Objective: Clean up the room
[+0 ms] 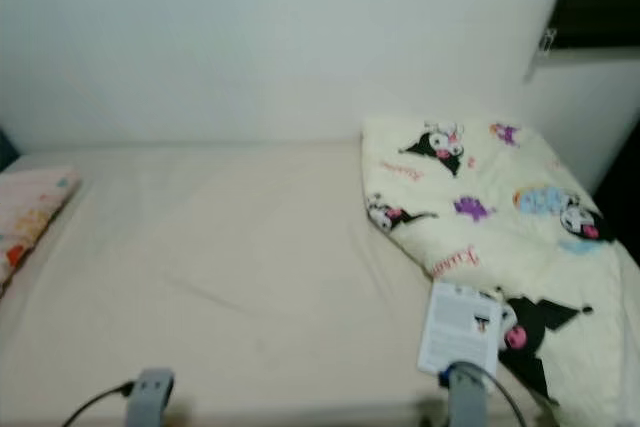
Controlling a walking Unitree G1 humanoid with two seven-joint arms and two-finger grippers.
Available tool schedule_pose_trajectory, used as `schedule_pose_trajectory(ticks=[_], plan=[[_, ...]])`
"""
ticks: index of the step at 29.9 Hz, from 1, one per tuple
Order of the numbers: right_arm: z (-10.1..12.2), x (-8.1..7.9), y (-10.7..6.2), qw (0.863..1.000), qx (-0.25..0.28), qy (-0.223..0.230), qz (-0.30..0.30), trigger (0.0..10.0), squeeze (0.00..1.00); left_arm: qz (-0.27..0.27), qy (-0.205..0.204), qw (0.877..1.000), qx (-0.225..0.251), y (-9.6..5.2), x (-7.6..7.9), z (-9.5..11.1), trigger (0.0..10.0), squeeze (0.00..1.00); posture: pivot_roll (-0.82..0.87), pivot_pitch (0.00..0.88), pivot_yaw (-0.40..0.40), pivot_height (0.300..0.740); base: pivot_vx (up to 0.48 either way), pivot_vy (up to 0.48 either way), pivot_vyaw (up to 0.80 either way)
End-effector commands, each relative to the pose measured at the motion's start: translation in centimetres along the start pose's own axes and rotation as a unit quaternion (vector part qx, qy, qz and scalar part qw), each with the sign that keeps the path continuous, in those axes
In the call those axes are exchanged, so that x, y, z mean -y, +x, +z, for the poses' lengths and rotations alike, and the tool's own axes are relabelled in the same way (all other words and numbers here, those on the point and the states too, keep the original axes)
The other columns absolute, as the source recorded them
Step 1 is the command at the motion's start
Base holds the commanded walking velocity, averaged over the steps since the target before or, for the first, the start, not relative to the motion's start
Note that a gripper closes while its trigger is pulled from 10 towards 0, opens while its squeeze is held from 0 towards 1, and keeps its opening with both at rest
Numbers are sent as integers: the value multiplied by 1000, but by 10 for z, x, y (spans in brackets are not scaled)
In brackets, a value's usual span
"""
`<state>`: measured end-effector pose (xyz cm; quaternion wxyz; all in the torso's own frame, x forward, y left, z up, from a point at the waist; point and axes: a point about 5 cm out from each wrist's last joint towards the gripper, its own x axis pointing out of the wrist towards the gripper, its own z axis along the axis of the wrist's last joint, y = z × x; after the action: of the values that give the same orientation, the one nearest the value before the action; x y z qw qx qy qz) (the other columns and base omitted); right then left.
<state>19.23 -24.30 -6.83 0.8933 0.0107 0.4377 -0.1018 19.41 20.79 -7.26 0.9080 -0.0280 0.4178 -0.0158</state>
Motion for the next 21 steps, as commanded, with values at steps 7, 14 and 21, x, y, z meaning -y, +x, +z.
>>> schedule_pose_trajectory(ticks=[7,14,21], plan=[[52,-14,5,996,88,4,19,10000,0,-23,3,997,75,5,-1,42,10000,0,-86,0,23,740,0,-480,0],[104,-26,2,984,175,5,44,10000,0,-56,-6,991,122,7,13,62,10000,0,-89,0,20,740,0,-480,0],[131,-32,-2,974,217,9,65,10000,0,-71,-7,987,143,9,22,72,10000,0,-88,0,14,740,0,-480,0]])
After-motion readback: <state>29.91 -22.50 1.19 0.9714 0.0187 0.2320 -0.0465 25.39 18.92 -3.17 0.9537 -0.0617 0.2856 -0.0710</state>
